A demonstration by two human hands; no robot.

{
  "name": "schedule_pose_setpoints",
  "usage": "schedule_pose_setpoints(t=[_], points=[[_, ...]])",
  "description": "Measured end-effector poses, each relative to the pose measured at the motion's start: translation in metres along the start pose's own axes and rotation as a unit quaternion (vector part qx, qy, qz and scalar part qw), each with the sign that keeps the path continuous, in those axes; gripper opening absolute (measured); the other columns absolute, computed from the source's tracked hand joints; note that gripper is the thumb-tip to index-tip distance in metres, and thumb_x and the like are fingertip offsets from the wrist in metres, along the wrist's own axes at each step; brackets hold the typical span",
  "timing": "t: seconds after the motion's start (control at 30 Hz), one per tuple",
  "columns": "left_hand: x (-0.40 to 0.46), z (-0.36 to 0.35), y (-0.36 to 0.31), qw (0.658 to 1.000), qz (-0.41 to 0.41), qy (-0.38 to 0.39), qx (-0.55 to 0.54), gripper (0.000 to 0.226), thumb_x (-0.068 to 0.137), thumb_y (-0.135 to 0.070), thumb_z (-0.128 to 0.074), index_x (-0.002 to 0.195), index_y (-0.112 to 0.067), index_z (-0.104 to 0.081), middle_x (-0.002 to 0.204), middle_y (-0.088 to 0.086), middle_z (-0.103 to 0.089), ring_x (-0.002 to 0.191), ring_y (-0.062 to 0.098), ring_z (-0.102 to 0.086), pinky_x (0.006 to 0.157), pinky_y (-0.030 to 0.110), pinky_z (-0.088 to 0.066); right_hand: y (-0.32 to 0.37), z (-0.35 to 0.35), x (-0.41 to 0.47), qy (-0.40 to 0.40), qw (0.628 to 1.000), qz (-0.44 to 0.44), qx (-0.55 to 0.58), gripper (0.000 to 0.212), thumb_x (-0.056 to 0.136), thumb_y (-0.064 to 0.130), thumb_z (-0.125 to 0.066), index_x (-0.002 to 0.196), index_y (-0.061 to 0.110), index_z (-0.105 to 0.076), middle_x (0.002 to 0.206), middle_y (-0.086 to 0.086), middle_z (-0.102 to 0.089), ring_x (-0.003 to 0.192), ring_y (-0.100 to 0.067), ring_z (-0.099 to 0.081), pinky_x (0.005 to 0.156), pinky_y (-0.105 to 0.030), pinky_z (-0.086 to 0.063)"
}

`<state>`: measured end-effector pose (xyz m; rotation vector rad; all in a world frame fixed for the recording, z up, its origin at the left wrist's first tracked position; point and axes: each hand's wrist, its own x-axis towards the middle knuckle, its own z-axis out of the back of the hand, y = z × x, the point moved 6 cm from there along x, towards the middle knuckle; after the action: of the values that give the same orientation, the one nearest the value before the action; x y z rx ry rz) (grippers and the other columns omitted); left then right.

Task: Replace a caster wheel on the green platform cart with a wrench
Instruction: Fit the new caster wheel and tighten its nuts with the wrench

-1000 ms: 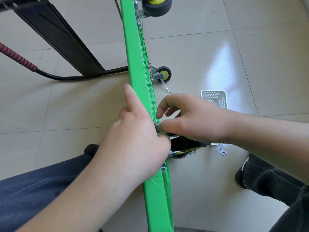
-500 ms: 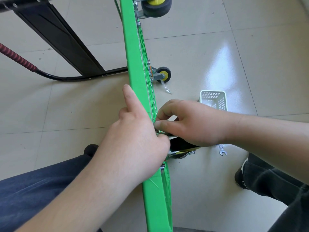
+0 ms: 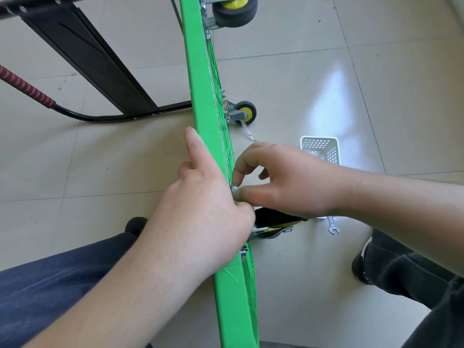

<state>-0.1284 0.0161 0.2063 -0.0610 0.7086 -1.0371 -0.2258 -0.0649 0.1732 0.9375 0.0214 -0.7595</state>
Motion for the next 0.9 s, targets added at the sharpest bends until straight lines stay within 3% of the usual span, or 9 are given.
schedule_pose_setpoints(t=[0.1,0.23,0.3,0.47,0.6,0.77,0.9], points=[[0.0,0.001,0.0,1.0,0.004,-0.002,-0.001,0.085,0.097,-0.035,-0.06,0.126,-0.043,0.019,0.144,0.013,-0.043,0.093,0.027,-0.045,0.072,0.032,-0.037,-0.001,0.0,0.0,0.008,1.0,0.009,-0.01,0.016,0.092,0.042,-0.068,0.102,0.031,-0.072,0.115,0.009,-0.062,0.108,-0.007,-0.057,0.098,-0.031,-0.046],[-0.001,0.002,0.002,1.0,0.01,-0.003,-0.003,0.082,0.096,-0.037,-0.06,0.126,-0.046,0.016,0.138,0.011,-0.044,0.088,0.028,-0.047,0.054,0.024,-0.027,-0.002,-0.005,-0.001,0.018,1.0,0.009,-0.019,0.019,0.096,0.044,-0.062,0.105,0.03,-0.069,0.119,0.009,-0.061,0.109,-0.008,-0.057,0.101,-0.03,-0.044],[-0.001,0.001,0.002,1.0,0.014,0.001,-0.003,0.081,0.096,-0.037,-0.06,0.125,-0.046,0.014,0.135,0.01,-0.044,0.086,0.028,-0.047,0.053,0.02,-0.024,-0.003,-0.008,-0.001,0.027,1.0,0.005,-0.014,0.02,0.098,0.045,-0.058,0.107,0.03,-0.067,0.121,0.008,-0.06,0.109,-0.006,-0.055,0.102,-0.027,-0.042],[-0.001,0.003,0.001,1.0,0.013,0.001,-0.001,0.08,0.096,-0.037,-0.06,0.124,-0.046,0.014,0.132,0.01,-0.045,0.085,0.029,-0.048,0.052,0.021,-0.024,-0.002,-0.01,-0.003,0.052,0.999,-0.011,-0.007,0.024,0.103,0.042,-0.053,0.114,0.024,-0.064,0.125,0.005,-0.058,0.096,0.002,-0.043,0.09,-0.015,-0.034],[-0.002,0.002,0.002,1.0,0.012,0.005,0.0,0.079,0.097,-0.036,-0.06,0.123,-0.046,0.014,0.135,0.012,-0.046,0.086,0.03,-0.049,0.052,0.023,-0.025,-0.004,-0.012,-0.002,0.068,0.997,-0.037,0.011,0.03,0.105,0.043,-0.049,0.118,0.023,-0.066,0.127,0.004,-0.058,0.116,-0.007,-0.051,0.102,-0.023,-0.036],[0.0,0.002,0.0,1.0,0.006,0.002,-0.001,0.084,0.098,-0.036,-0.06,0.126,-0.042,0.018,0.142,0.014,-0.044,0.09,0.03,-0.048,0.066,0.032,-0.036,-0.001,-0.008,0.001,0.062,0.998,-0.015,-0.016,0.024,0.103,0.043,-0.052,0.112,0.026,-0.066,0.125,0.003,-0.057,0.124,-0.014,-0.049,0.109,-0.032,-0.036],[0.0,0.002,-0.001,1.0,0.003,0.005,0.006,0.086,0.099,-0.035,-0.058,0.129,-0.037,0.023,0.145,0.014,-0.042,0.094,0.028,-0.046,0.074,0.033,-0.038,0.003,-0.001,0.001,0.029,0.996,0.049,-0.066,0.017,0.094,0.036,-0.065,0.108,0.028,-0.067,0.11,0.01,-0.058,0.112,-0.009,-0.052,0.102,-0.024,-0.038]])
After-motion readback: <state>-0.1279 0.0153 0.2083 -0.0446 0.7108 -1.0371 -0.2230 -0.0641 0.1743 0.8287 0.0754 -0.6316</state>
